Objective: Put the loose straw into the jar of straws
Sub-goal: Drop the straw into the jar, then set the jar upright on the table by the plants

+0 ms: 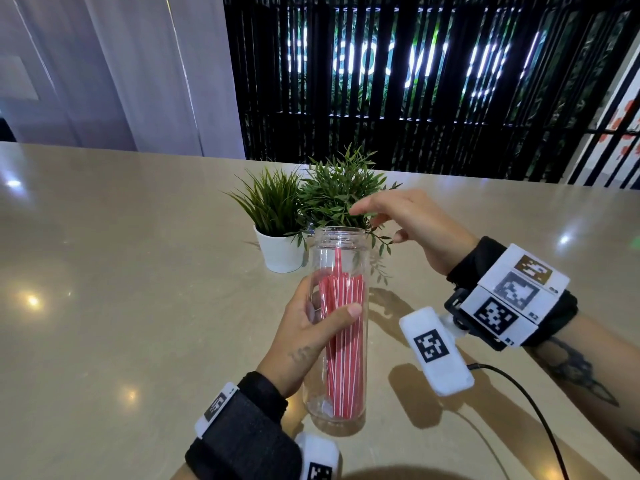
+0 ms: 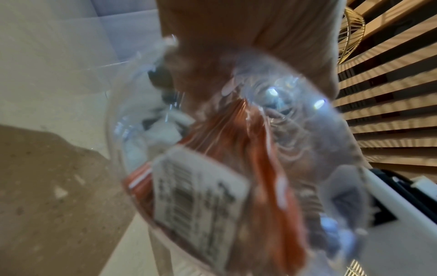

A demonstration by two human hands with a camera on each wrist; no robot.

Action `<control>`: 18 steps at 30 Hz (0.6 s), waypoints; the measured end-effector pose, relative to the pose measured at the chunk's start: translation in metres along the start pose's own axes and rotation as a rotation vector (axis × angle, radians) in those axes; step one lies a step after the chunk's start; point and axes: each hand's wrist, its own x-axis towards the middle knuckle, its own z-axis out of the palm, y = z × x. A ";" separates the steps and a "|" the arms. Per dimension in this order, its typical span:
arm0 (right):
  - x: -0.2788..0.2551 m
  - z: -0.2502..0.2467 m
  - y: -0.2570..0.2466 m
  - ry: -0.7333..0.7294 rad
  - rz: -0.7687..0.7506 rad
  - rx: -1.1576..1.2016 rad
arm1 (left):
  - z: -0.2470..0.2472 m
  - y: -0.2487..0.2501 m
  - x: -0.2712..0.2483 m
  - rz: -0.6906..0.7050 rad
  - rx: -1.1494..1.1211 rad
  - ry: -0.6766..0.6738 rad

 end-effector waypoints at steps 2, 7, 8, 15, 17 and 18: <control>0.000 -0.002 -0.001 0.037 0.012 0.052 | -0.001 0.001 0.000 0.006 -0.004 0.012; -0.017 0.009 0.021 0.073 0.036 0.099 | -0.002 0.001 0.000 0.012 -0.036 0.031; -0.024 0.014 0.029 0.038 0.057 0.101 | -0.002 0.001 0.000 0.009 -0.039 0.032; -0.065 0.042 0.071 -0.345 0.149 0.328 | 0.001 -0.001 0.002 0.026 -0.033 0.046; -0.074 0.046 0.076 -0.442 0.141 0.373 | 0.004 -0.002 0.004 0.038 -0.033 0.055; -0.078 0.047 0.079 -0.457 0.146 0.399 | 0.007 -0.002 0.005 0.043 -0.026 0.052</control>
